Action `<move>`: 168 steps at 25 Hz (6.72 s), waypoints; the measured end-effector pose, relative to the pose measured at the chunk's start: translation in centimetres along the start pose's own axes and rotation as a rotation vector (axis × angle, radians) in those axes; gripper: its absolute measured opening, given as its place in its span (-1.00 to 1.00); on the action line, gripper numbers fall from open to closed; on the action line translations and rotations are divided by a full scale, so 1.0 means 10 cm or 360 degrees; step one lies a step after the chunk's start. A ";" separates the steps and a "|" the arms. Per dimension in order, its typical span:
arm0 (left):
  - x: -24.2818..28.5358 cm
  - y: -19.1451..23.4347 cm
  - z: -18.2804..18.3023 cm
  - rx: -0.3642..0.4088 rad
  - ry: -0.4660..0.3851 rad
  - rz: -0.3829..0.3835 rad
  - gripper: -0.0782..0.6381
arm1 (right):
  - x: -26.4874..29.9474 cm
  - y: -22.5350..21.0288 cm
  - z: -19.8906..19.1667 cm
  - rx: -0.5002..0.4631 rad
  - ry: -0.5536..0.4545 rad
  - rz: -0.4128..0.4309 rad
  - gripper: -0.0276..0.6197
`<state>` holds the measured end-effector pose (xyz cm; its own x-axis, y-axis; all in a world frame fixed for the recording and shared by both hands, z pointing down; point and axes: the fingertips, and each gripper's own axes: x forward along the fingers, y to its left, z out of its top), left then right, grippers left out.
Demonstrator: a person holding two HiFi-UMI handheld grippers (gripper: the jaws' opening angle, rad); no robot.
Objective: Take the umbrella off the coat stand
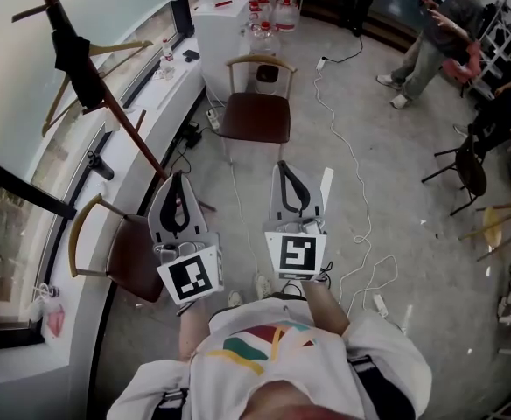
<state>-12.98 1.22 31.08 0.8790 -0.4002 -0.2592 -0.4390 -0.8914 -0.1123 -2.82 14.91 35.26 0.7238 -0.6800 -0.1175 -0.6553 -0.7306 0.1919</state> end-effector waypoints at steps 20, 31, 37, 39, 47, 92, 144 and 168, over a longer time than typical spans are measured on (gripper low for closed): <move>0.23 -0.38 -0.07 0.0025 0.0020 0.0085 -0.76 | 0.22 -0.34 -0.25 0.0084 0.0034 0.0189 -0.91; 0.84 -0.43 -0.24 0.0017 -0.0033 -0.0016 -0.76 | 0.74 -0.42 -0.39 0.0073 0.0025 0.0152 -0.91; 1.42 -0.30 -0.47 -0.0018 -0.0026 -0.0041 -0.76 | 1.30 -0.43 -0.55 0.0068 0.0062 0.0137 -0.91; 1.64 -0.23 -0.55 -0.0031 -0.0026 -0.0045 -0.76 | 1.54 -0.42 -0.56 0.0059 0.0048 0.0133 -0.91; 2.63 0.18 -0.73 -0.0031 -0.0056 -0.0058 -0.76 | 2.67 -0.30 -0.38 0.0069 -0.0026 0.0164 -0.91; 3.62 1.01 -0.50 0.0166 -0.0088 0.0544 -0.76 | 4.48 0.14 0.34 0.0420 -0.0400 0.0967 -0.91; 1.40 2.19 -0.22 0.0378 0.0054 0.1511 -0.76 | 3.88 3.69 1.13 0.0539 0.0012 0.2177 -0.06; 1.32 2.33 -0.28 0.0343 0.0040 0.1522 -0.76 | 3.93 3.75 1.11 0.0540 0.0042 0.2230 -0.22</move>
<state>-11.06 -25.47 27.70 0.1377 -0.9400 -0.3121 -0.9905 -0.1321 -0.0391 -1.37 -39.93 27.06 -0.5454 -0.8381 -0.0115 -0.8329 0.5434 -0.1052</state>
